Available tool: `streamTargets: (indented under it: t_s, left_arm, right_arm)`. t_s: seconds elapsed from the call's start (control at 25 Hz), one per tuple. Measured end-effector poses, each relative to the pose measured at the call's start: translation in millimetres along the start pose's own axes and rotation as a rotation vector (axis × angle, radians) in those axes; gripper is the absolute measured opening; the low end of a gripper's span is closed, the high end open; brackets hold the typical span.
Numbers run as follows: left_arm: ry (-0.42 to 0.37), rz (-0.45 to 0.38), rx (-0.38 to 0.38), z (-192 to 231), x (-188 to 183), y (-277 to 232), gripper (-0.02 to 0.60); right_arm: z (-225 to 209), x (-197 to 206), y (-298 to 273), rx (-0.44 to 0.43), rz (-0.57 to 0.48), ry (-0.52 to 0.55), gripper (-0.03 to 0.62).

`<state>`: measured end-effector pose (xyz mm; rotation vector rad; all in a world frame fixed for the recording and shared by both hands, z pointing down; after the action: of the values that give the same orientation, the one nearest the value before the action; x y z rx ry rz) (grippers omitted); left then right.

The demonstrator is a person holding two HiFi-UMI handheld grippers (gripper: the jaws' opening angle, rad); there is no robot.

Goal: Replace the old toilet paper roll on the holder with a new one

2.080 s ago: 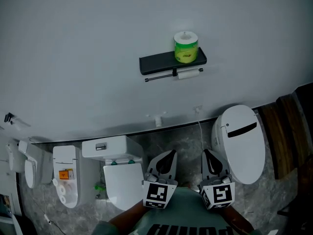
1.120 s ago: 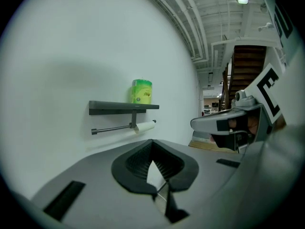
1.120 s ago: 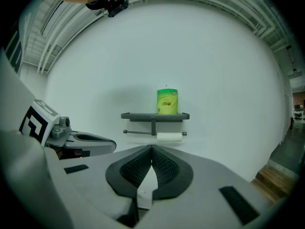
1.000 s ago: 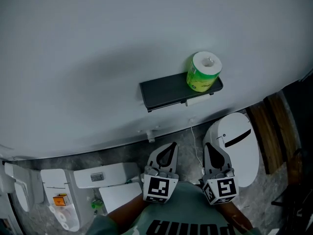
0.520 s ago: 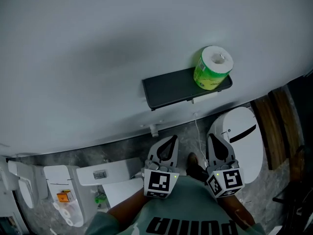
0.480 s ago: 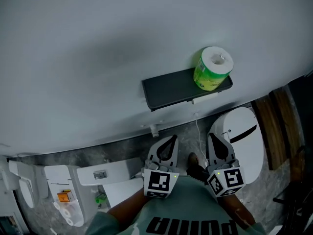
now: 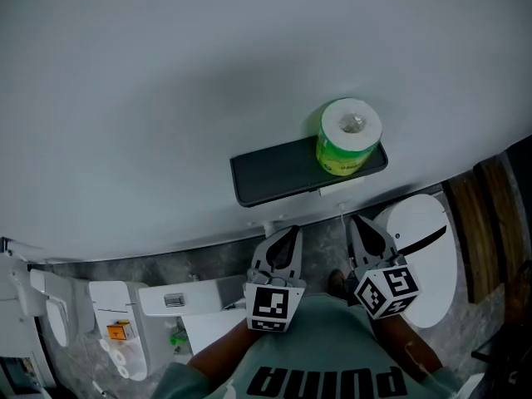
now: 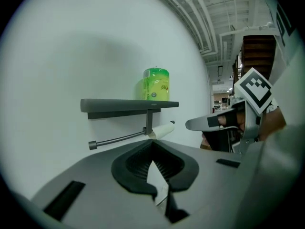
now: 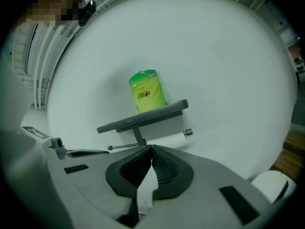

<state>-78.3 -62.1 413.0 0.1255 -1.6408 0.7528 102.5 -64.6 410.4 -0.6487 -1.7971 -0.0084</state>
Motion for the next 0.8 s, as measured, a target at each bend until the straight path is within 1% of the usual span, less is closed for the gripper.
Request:
streamTargets:
  t_s: [0.2, 0.28, 0.36, 0.44, 0.52, 0.72, 0.8]
  left_arm:
    - [0.006, 0.02, -0.043, -5, -5, -12, 0.005]
    - [0.008, 0.027, -0.061, -6, -6, -16, 0.005]
    - [0.013, 0.034, -0.077, -7, -6, -20, 0.005]
    - [0.016, 0.039, -0.091, -7, -6, -24, 0.005]
    - [0.015, 0.044, -0.105, -6, -7, -26, 0.005]
    - [0.015, 0.057, -0.13, -5, -7, -30, 0.005]
    - [0.016, 0.062, -0.137, -4, -7, -30, 0.005]
  right_arm:
    - [-20, -4, -17, -0.119, 0.036, -0.113, 0.011]
    - [-27, -5, -23, -0.156, 0.046, -0.156, 0.028]
    - [-32, -4, -29, -0.194, 0.059, -0.203, 0.074]
    - [-37, -3, -35, -0.23, 0.071, -0.253, 0.097]
    - [-42, -1, -42, -0.266, 0.079, -0.315, 0.138]
    - [-56, 4, -60, -0.357, 0.091, -0.55, 0.232]
    - [-59, 5, -66, -0.383, 0.087, -0.626, 0.249]
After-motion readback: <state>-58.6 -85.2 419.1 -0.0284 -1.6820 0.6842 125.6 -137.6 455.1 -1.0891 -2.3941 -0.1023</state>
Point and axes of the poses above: the fingertips, and each gripper's own axes: y backward along the fingers, z to its left, x out of its underside, the point moved 8 cm from there along y, backward along the fingers, and after that the axes turned 6 degrees about z, right-handed, at the moved point
